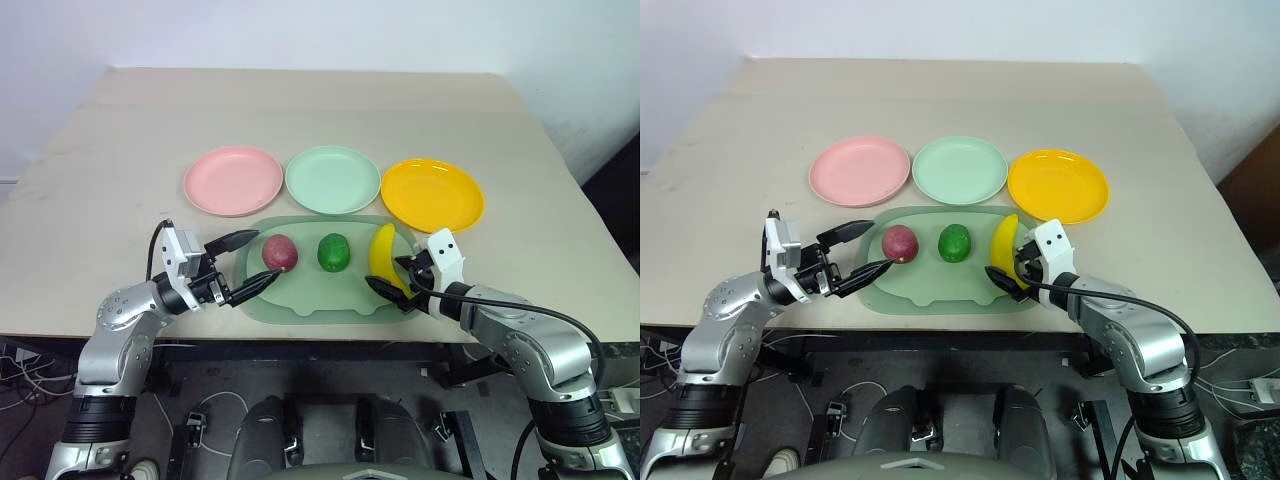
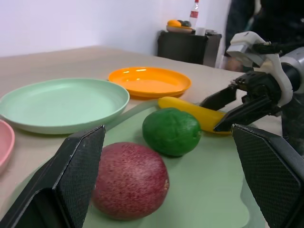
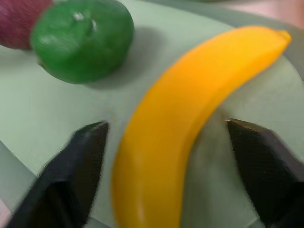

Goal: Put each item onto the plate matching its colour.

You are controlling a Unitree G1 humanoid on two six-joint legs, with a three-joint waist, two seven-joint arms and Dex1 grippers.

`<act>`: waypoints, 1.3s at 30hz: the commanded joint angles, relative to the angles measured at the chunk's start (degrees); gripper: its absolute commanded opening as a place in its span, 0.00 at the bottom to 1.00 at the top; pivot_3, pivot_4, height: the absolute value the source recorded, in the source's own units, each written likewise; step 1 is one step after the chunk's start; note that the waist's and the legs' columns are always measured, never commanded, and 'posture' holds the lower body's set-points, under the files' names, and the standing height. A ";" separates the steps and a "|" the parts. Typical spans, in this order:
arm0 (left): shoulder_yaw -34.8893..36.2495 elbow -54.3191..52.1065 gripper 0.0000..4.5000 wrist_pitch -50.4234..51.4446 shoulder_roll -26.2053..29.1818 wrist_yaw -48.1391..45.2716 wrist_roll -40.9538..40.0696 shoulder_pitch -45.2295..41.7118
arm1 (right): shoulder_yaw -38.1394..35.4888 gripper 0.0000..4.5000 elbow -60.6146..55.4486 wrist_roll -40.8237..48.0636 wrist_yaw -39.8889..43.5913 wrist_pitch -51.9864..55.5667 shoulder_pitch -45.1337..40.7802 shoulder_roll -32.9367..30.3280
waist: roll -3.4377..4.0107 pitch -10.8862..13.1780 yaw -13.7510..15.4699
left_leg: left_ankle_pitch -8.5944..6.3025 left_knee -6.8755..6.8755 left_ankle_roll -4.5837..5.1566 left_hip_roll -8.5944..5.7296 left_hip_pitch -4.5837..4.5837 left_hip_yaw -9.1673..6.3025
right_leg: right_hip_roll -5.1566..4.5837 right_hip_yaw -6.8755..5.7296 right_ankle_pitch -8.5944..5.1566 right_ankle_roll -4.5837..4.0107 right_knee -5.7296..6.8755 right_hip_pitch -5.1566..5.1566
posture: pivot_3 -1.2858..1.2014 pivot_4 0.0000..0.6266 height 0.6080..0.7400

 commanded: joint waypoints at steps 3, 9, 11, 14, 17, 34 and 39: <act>0.29 1.27 1.00 -2.44 -0.09 -1.06 0.55 -1.27 | -2.69 0.49 -2.17 1.01 0.65 1.39 -0.76 -0.91 | 0.00 0.00 -0.02 | 0.00 0.00 0.00 0.00 0.01 0.00 | 0.01 0.00 0.00 0.00 0.00 0.00 | 0.52 0.24 0.66; 0.45 2.21 1.00 -3.54 -0.34 -0.98 0.89 -1.42 | -5.53 0.38 -2.52 1.09 0.43 1.44 -2.27 -2.20 | 0.00 0.00 0.00 | 0.00 0.00 0.00 -0.01 0.01 0.00 | 0.00 0.00 0.00 0.01 0.00 0.02 | 0.52 0.24 0.66; 0.48 1.82 1.00 -3.44 -0.46 -0.60 0.84 -1.29 | -8.47 0.38 -3.54 3.25 0.86 2.10 -4.91 -2.61 | 0.02 0.01 -0.04 | 0.00 0.00 0.00 0.00 0.01 0.00 | 0.01 0.00 0.00 0.01 0.00 0.01 | 0.52 0.24 0.66; 0.66 1.11 1.00 -2.94 -0.75 0.20 0.58 -1.45 | -10.29 0.38 -0.44 3.38 -0.63 3.09 -11.76 -2.26 | 0.06 0.04 -0.31 | 0.01 0.01 0.00 0.00 0.00 0.03 | 0.02 0.05 0.01 0.01 0.03 0.04 | 0.52 0.24 0.66; 0.65 0.32 1.00 -2.53 -0.91 0.98 0.57 -1.60 | -9.88 0.38 7.26 1.29 -1.21 2.71 -19.13 -2.17 | 0.06 0.04 -0.31 | 0.01 0.00 0.00 0.01 0.03 0.03 | 0.04 0.04 0.01 0.01 0.04 0.01 | 0.52 0.24 0.66; 1.32 -5.47 1.00 -0.55 -1.16 6.67 0.54 0.73 | -2.75 0.38 54.78 -14.62 2.48 -11.36 -41.96 0.94 | 0.19 0.11 -1.43 | 0.18 0.02 0.07 -0.06 -0.23 0.25 | 0.11 0.08 0.12 0.27 0.28 -0.11 | 0.52 0.24 0.66; 1.62 -6.05 1.00 -0.46 -0.77 7.32 0.39 1.18 | -2.05 0.68 55.25 -16.49 3.25 -11.16 -41.79 1.17 | 0.22 0.13 -1.77 | 0.20 0.02 0.03 -0.05 -0.21 0.25 | 0.11 0.10 0.11 0.28 0.36 -0.14 | 0.52 0.24 0.66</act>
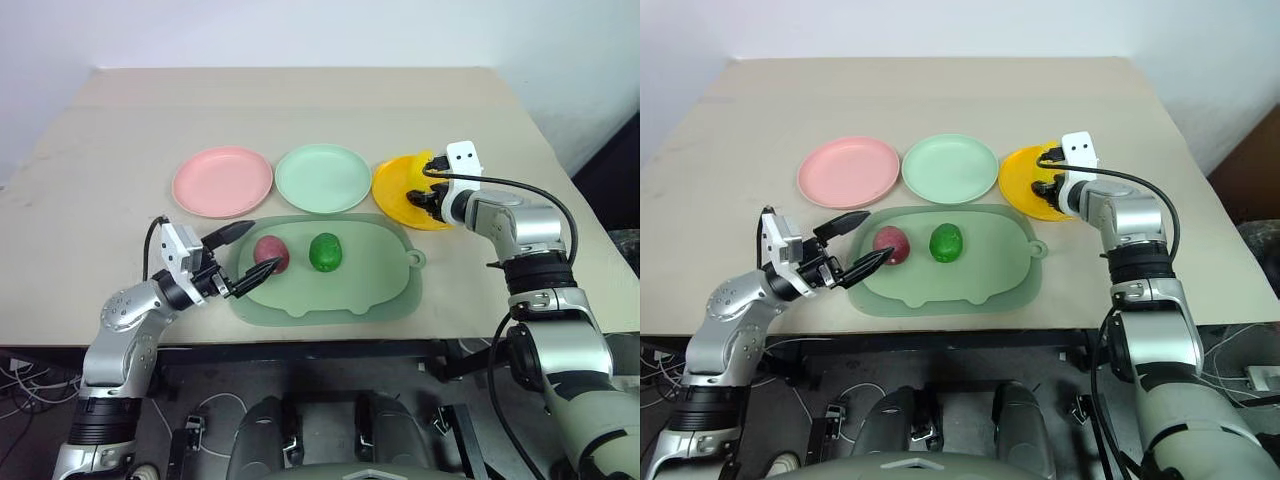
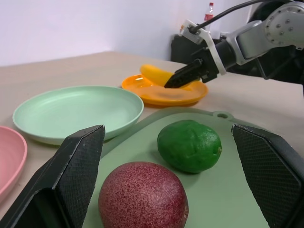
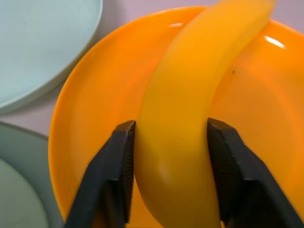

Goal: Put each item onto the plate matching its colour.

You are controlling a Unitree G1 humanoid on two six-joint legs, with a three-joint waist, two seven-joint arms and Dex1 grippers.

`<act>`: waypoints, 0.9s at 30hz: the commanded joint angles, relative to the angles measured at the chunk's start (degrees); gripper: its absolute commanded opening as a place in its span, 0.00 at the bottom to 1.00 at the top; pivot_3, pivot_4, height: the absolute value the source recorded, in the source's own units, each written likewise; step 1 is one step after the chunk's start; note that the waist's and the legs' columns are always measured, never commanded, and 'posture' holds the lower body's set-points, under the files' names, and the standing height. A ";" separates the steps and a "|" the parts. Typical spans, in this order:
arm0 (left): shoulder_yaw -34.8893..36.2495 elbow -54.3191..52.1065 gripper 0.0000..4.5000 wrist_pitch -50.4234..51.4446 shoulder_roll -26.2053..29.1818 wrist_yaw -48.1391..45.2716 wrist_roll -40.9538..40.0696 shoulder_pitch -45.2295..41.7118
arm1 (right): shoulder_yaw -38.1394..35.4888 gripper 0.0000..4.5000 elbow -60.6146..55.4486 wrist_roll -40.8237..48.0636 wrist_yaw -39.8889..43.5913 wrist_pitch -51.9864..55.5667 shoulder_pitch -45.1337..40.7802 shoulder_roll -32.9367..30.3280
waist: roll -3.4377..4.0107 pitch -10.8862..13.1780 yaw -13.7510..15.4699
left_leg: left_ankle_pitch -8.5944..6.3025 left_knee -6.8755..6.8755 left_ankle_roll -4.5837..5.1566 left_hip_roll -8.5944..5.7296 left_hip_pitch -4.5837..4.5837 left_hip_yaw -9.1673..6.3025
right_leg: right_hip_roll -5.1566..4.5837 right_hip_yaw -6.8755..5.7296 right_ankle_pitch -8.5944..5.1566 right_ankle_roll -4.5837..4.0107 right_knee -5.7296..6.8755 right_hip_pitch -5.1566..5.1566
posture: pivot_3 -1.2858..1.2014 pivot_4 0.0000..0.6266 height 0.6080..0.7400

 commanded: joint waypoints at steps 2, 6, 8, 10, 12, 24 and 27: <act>1.46 -2.69 1.00 -0.10 1.03 0.53 -0.48 0.25 | -0.61 0.84 -1.75 -1.14 0.73 -0.28 -1.41 -0.19 | 0.00 0.00 0.02 | 0.00 0.00 -0.01 0.00 0.00 0.00 | -0.01 0.00 0.00 0.00 0.00 0.00 | 0.52 0.24 0.66; 1.60 -2.75 1.00 0.00 1.37 0.74 -0.72 0.38 | -2.10 0.99 -7.76 -0.09 1.40 1.27 0.50 -1.01 | 0.02 0.01 0.06 | -0.01 0.01 -0.02 0.01 -0.01 0.00 | -0.02 0.01 0.00 0.00 0.01 -0.02 | 0.52 0.24 0.66; 1.79 -2.66 1.00 0.07 1.56 0.75 -0.85 0.38 | -3.81 0.99 -16.10 2.03 2.11 3.53 3.58 -1.79 | 0.03 0.02 0.14 | -0.01 0.00 -0.02 0.04 -0.04 0.00 | -0.02 0.02 0.00 -0.01 0.01 -0.06 | 0.52 0.24 0.66; 2.01 -2.59 1.00 0.39 1.72 0.78 -1.12 0.29 | -6.00 0.99 -25.96 5.55 2.81 6.90 7.15 -1.66 | 0.03 0.02 0.18 | -0.01 0.00 -0.02 0.06 -0.10 -0.03 | -0.03 0.02 0.00 0.00 0.01 -0.11 | 0.52 0.24 0.66; 2.14 -2.58 1.00 0.56 1.94 0.76 -1.29 0.38 | -7.68 0.99 -33.42 8.53 2.68 10.09 9.88 -0.81 | 0.03 0.02 0.16 | -0.01 0.00 -0.02 0.06 -0.13 -0.05 | -0.04 0.02 0.00 0.00 0.04 -0.14 | 0.52 0.24 0.66; 3.21 -1.73 1.00 1.75 2.79 0.61 -1.84 0.25 | -7.21 0.99 -51.85 21.82 -2.73 26.35 19.35 11.98 | 0.01 0.00 0.15 | -0.09 0.08 -0.16 0.05 -0.10 -0.09 | -0.07 0.02 0.01 -0.03 0.10 -0.10 | 0.52 0.24 0.66; 3.24 -1.41 1.00 1.76 2.76 0.55 -1.61 -0.15 | -5.55 0.99 -49.78 21.19 -6.24 30.48 18.21 15.65 | 0.01 -0.01 0.06 | -0.09 0.08 -0.17 0.05 -0.07 -0.08 | -0.05 0.02 0.01 -0.04 0.14 -0.10 | 0.52 0.24 0.66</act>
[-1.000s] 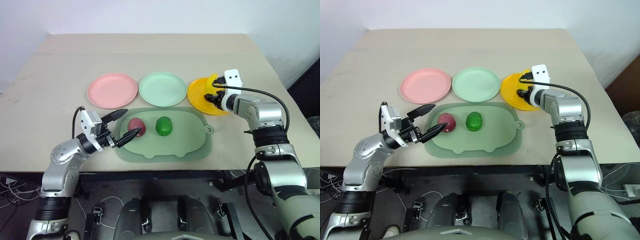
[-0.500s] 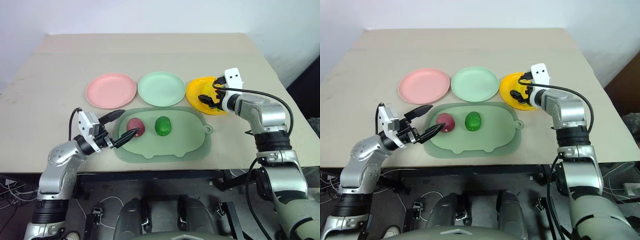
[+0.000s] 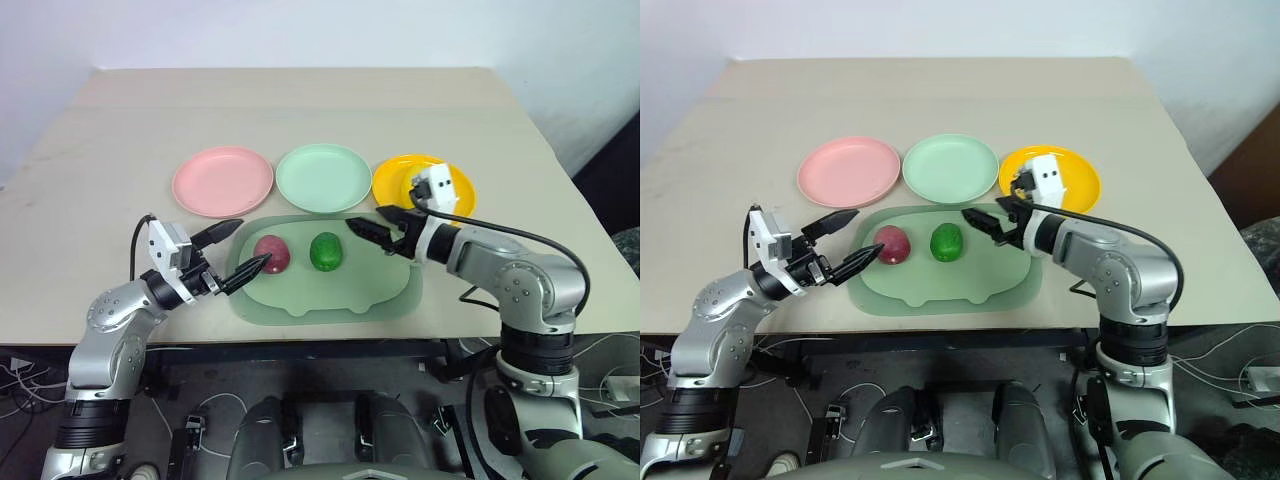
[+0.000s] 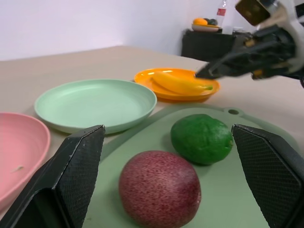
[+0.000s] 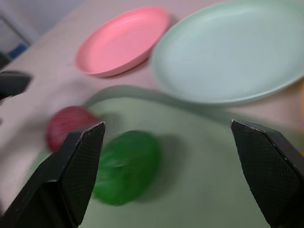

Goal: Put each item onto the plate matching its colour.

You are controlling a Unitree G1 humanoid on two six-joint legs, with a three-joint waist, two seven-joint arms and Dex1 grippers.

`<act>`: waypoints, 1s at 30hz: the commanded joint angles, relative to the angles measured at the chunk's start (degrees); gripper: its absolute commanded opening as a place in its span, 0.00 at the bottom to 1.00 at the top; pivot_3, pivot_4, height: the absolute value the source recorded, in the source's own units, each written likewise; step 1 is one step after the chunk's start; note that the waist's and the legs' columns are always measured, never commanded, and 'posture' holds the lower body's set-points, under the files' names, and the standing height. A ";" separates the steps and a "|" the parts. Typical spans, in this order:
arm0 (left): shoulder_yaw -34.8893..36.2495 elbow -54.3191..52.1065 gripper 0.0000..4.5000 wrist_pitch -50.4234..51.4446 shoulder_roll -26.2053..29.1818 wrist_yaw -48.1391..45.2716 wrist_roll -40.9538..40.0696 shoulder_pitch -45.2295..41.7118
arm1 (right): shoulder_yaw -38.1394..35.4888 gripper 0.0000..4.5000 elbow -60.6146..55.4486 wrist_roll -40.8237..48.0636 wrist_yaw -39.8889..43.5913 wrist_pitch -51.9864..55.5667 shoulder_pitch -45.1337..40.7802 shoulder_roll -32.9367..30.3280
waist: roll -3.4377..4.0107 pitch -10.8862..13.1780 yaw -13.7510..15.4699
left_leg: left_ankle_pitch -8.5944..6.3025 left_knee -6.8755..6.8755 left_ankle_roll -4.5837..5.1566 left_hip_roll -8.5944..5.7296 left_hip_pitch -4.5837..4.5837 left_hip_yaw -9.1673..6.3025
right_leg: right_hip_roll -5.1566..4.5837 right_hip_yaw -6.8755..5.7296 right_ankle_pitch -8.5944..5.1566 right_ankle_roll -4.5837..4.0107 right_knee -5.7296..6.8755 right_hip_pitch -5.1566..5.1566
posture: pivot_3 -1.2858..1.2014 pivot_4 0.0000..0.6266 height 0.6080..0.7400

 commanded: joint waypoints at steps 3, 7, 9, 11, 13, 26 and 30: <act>1.05 -0.45 1.00 -0.72 0.33 -0.57 -0.43 -0.77 | -0.56 0.99 1.36 1.86 -5.56 6.78 -2.97 6.61 | 0.00 0.00 0.01 | 0.00 0.00 0.00 -0.01 -0.04 0.01 | -0.01 0.00 0.00 0.00 0.01 -0.03 | 0.52 0.24 0.66; 0.99 0.18 1.00 -1.24 0.13 -0.88 -0.15 -0.83 | -0.55 0.99 5.01 0.68 -7.95 8.09 -5.16 9.32 | 0.00 0.00 0.01 | 0.00 0.01 0.00 -0.04 -0.04 0.02 | 0.00 0.00 0.00 0.00 0.03 -0.04 | 0.52 0.24 0.66; 1.01 0.45 1.00 -1.48 0.09 -1.01 -0.05 -0.83 | -0.18 0.99 6.28 0.42 -8.39 8.17 -5.82 9.69 | 0.00 0.00 0.02 | 0.00 0.01 -0.01 -0.05 -0.05 0.03 | 0.00 0.00 0.00 0.00 0.03 -0.05 | 0.52 0.24 0.66; 1.03 0.55 1.00 -1.65 0.05 -1.07 0.05 -0.81 | 0.79 0.99 7.16 -0.17 -8.53 7.64 -5.98 9.58 | 0.00 0.00 0.00 | 0.00 0.01 -0.01 -0.07 -0.06 0.04 | 0.00 0.00 0.00 0.00 0.04 -0.06 | 0.52 0.24 0.66; 0.97 0.52 1.00 -1.73 0.07 -1.01 0.26 -0.77 | 2.33 0.99 7.54 -0.67 -8.08 7.30 -5.70 8.93 | 0.00 0.00 -0.06 | 0.00 0.01 -0.01 -0.08 -0.07 0.05 | 0.01 0.00 0.00 0.01 0.05 -0.07 | 0.52 0.24 0.66; 0.33 -1.32 1.00 -1.30 0.16 0.19 0.93 -0.82 | 9.23 0.70 6.51 -2.37 -2.31 1.24 -4.09 3.96 | -0.02 -0.01 -0.07 | 0.01 0.04 -0.03 -0.09 -0.27 0.11 | 0.01 0.05 0.00 0.01 0.15 -0.33 | 0.52 0.24 0.66; 0.72 -1.07 1.00 -1.30 0.50 0.42 0.82 -1.03 | 9.34 0.53 5.26 -1.37 0.62 -0.83 -5.33 2.31 | -0.02 -0.01 -0.04 | 0.01 0.05 -0.02 -0.10 -0.27 0.11 | 0.01 0.05 0.00 0.01 0.15 -0.33 | 0.52 0.24 0.66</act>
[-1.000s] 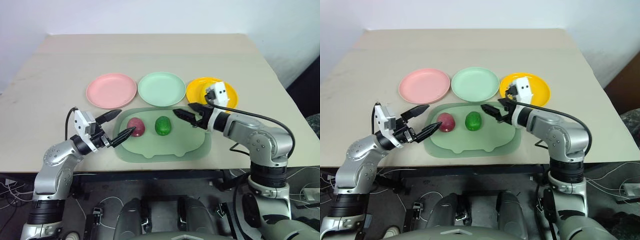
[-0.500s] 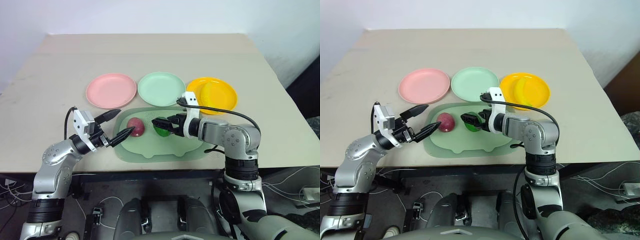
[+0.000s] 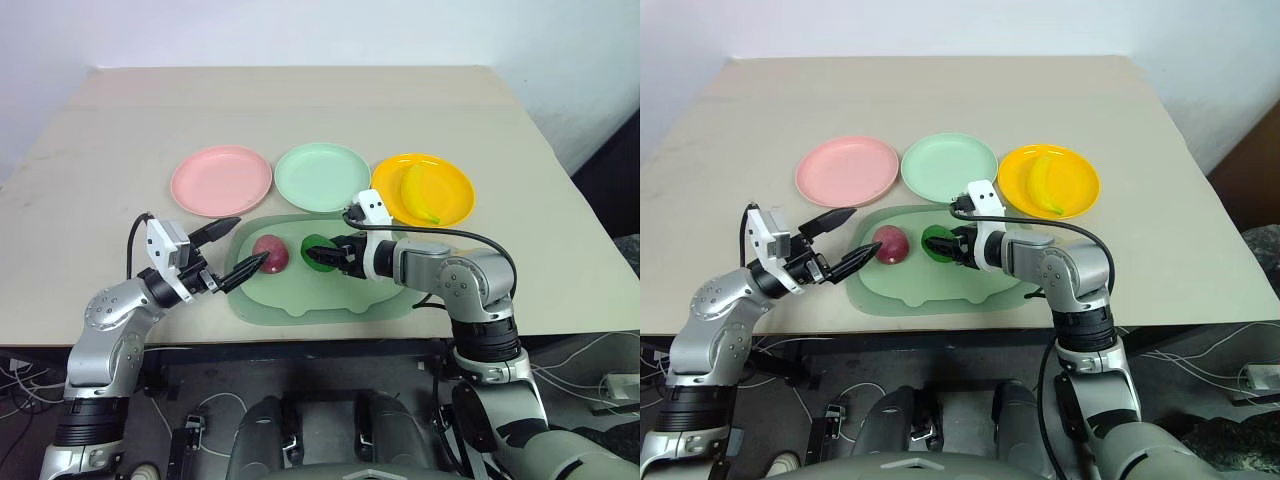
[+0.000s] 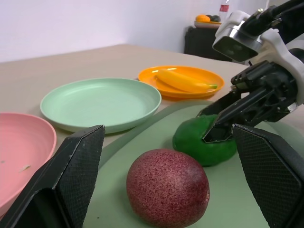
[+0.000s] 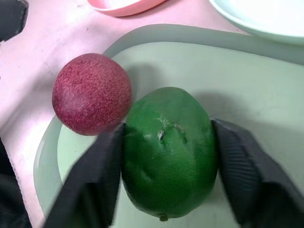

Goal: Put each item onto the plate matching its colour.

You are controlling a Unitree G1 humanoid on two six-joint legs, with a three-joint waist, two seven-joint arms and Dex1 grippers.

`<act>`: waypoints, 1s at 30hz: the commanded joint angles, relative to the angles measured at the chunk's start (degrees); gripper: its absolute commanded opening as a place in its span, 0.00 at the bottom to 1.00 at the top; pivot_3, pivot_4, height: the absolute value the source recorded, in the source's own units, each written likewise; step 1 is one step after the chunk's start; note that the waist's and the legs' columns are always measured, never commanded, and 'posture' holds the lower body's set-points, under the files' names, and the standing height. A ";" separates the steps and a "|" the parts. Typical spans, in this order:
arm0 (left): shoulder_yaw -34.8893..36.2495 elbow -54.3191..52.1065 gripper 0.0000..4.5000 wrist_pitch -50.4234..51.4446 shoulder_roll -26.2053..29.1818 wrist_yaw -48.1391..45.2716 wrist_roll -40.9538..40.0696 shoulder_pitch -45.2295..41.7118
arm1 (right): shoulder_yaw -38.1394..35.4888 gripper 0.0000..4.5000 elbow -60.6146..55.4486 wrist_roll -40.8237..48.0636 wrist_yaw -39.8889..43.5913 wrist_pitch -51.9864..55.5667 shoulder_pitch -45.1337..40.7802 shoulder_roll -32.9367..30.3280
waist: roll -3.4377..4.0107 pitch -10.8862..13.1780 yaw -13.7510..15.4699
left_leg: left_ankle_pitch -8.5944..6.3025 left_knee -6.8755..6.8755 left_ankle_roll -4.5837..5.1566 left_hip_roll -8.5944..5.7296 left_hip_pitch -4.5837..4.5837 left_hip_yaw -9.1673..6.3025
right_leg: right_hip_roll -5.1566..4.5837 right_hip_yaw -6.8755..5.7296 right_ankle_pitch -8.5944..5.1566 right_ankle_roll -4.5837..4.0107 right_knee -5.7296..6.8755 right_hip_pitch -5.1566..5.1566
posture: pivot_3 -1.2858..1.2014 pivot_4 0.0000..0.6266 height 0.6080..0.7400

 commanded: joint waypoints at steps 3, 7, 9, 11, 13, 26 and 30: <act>1.23 -2.17 1.00 -0.55 0.70 0.34 -0.17 -0.03 | -2.12 0.53 -1.50 1.90 3.84 -3.64 -5.54 -1.22 | 0.00 0.00 -0.02 | 0.00 0.01 0.00 0.00 0.00 0.00 | 0.00 0.00 0.00 0.00 0.01 -0.02 | 0.52 0.24 0.66; 1.83 -2.71 1.00 -0.50 0.75 1.05 -0.31 0.54 | -4.46 0.53 6.51 0.25 3.45 -8.28 -12.88 -0.22 | 0.00 0.00 -0.14 | 0.02 0.03 -0.01 0.01 -0.01 0.02 | 0.02 0.04 0.00 0.00 0.08 -0.07 | 0.52 0.24 0.66; 2.02 -3.07 1.00 -0.38 0.79 1.38 -0.40 0.77 | -4.36 0.53 12.44 -1.60 3.74 -12.67 -16.36 0.23 | -0.01 0.00 -0.11 | 0.04 0.03 0.02 0.00 -0.01 0.03 | 0.03 0.04 0.00 0.00 0.09 -0.06 | 0.52 0.24 0.66; 2.06 -3.62 1.00 -0.21 0.83 1.87 -0.44 1.07 | -3.19 0.53 19.88 -4.63 4.01 -18.01 -19.66 0.69 | -0.03 -0.02 -0.09 | 0.04 0.03 0.03 -0.01 -0.01 0.07 | 0.03 0.04 0.00 0.00 0.08 -0.06 | 0.52 0.24 0.66; 2.05 -4.13 1.00 -0.03 0.89 2.33 -0.49 1.32 | -2.11 0.53 28.44 -7.89 4.18 -23.63 -22.98 1.49 | -0.03 -0.02 -0.07 | 0.04 0.04 0.03 -0.01 -0.02 0.19 | 0.03 0.03 0.00 0.00 0.10 -0.06 | 0.52 0.24 0.66; 3.29 -6.82 1.00 1.05 1.38 4.23 -0.86 2.79 | -0.28 0.53 57.89 -18.78 5.88 -38.58 -33.61 6.88 | -0.01 -0.01 -1.19 | 0.11 0.03 0.09 0.00 -0.10 0.23 | 0.03 0.03 -0.01 0.02 0.20 -0.18 | 0.52 0.24 0.66; 3.00 -7.99 1.00 2.07 1.46 5.21 -0.82 2.33 | -0.32 0.92 55.69 -18.70 8.39 -36.50 -32.70 7.50 | -0.01 -0.01 -1.46 | 0.12 0.03 0.08 0.01 -0.11 0.21 | 0.04 0.02 -0.01 0.02 0.21 -0.17 | 0.52 0.24 0.66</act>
